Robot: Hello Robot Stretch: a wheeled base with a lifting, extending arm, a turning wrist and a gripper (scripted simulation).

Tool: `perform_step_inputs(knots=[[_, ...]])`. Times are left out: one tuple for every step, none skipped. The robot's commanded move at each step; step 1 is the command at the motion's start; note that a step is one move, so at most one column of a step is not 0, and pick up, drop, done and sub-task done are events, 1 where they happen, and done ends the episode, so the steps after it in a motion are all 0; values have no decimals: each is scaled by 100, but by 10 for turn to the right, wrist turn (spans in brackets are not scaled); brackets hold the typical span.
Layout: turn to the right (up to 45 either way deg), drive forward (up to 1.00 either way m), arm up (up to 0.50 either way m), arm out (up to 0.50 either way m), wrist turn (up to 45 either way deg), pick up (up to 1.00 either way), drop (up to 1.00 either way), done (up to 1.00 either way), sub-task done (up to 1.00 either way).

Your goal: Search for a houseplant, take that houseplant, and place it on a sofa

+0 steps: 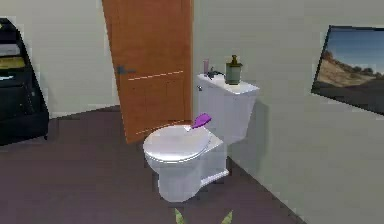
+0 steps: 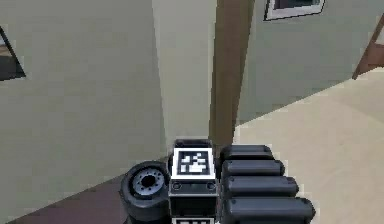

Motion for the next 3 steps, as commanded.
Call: perform_step_inputs(knots=[[450, 0, 0, 0, 0, 0, 0, 0, 0], [120, 0, 0, 0, 0, 0, 0, 0, 0], [0, 5, 0, 0, 0, 0, 0, 0, 0]])
